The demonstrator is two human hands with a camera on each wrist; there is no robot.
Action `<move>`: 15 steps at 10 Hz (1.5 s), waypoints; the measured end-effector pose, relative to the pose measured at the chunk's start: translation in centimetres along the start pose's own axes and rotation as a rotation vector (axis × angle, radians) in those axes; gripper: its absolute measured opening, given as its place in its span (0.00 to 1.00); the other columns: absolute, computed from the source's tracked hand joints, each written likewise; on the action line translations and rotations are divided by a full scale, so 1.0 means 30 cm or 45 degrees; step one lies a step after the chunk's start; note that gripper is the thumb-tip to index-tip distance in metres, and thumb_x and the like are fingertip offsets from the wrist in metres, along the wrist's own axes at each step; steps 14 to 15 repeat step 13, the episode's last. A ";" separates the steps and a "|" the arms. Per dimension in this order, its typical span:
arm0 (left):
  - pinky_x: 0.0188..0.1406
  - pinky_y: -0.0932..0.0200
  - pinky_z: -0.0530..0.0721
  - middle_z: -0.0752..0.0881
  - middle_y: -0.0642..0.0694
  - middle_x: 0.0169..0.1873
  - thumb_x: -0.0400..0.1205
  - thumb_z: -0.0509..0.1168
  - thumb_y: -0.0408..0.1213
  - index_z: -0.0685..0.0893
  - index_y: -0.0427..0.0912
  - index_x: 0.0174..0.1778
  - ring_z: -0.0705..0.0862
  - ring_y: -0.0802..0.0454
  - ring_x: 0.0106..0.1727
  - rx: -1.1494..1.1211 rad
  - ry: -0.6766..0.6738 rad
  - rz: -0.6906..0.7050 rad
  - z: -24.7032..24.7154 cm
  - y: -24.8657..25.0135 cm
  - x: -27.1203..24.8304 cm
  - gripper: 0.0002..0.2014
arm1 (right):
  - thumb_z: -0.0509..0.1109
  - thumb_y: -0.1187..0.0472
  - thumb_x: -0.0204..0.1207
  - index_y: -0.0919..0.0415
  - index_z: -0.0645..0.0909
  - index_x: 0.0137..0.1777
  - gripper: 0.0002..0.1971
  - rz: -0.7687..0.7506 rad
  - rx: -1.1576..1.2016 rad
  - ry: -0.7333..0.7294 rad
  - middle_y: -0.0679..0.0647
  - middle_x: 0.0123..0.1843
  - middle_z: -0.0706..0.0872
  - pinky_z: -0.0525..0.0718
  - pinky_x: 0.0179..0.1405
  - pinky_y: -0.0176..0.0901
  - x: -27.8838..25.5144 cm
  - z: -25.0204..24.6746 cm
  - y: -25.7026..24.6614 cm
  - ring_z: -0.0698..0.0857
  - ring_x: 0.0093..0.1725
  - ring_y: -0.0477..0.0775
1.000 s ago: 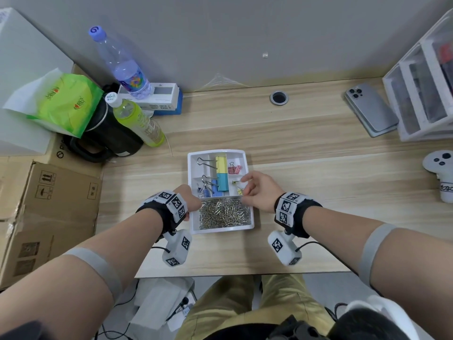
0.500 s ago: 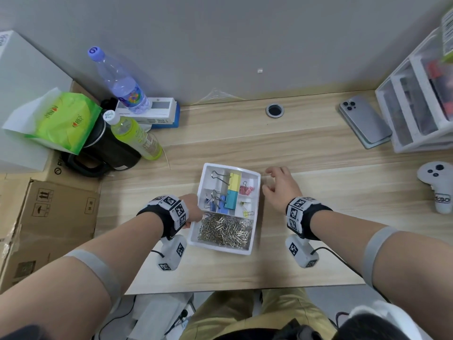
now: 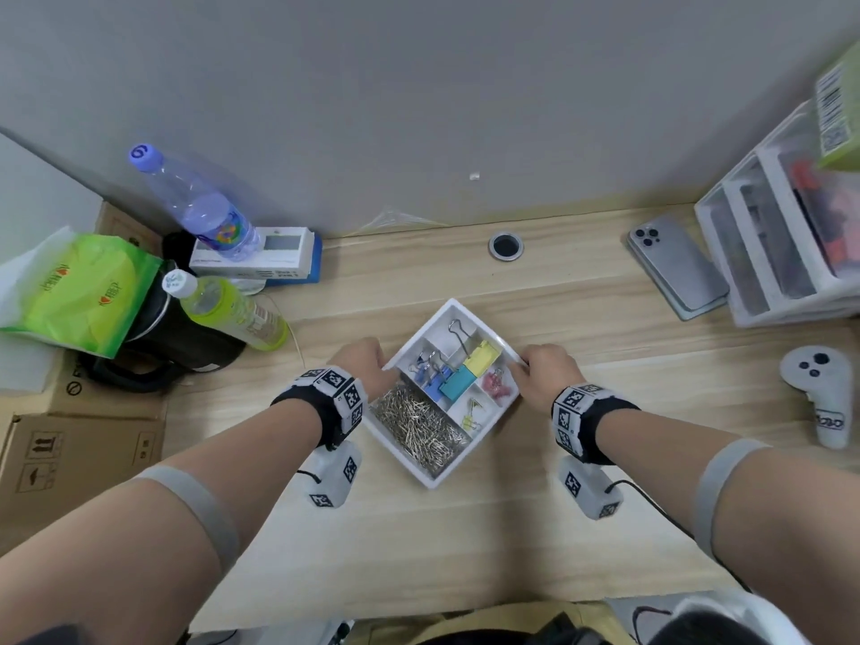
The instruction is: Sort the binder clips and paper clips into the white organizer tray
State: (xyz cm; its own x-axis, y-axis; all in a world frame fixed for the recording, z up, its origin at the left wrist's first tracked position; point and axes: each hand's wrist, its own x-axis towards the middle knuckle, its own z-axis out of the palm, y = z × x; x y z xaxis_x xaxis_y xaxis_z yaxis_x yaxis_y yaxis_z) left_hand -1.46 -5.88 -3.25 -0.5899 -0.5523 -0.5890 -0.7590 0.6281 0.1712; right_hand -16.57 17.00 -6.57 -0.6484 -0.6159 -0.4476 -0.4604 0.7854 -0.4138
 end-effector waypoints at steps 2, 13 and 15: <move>0.51 0.50 0.80 0.78 0.40 0.55 0.76 0.65 0.54 0.73 0.38 0.58 0.80 0.39 0.53 -0.084 0.330 -0.134 -0.076 -0.017 0.093 0.24 | 0.62 0.55 0.81 0.61 0.75 0.34 0.15 0.196 0.152 -0.029 0.61 0.39 0.83 0.79 0.39 0.43 0.110 -0.053 -0.041 0.80 0.38 0.62; 0.33 0.55 0.83 0.89 0.34 0.43 0.82 0.56 0.48 0.77 0.30 0.53 0.87 0.39 0.34 -0.424 0.034 -0.311 -0.187 0.007 0.245 0.20 | 0.64 0.48 0.79 0.62 0.80 0.43 0.16 0.231 0.198 -0.230 0.58 0.42 0.86 0.80 0.39 0.44 0.289 -0.225 -0.075 0.84 0.41 0.59; 0.33 0.55 0.83 0.89 0.34 0.43 0.82 0.56 0.48 0.77 0.30 0.53 0.87 0.39 0.34 -0.424 0.034 -0.311 -0.187 0.007 0.245 0.20 | 0.64 0.48 0.79 0.62 0.80 0.43 0.16 0.231 0.198 -0.230 0.58 0.42 0.86 0.80 0.39 0.44 0.289 -0.225 -0.075 0.84 0.41 0.59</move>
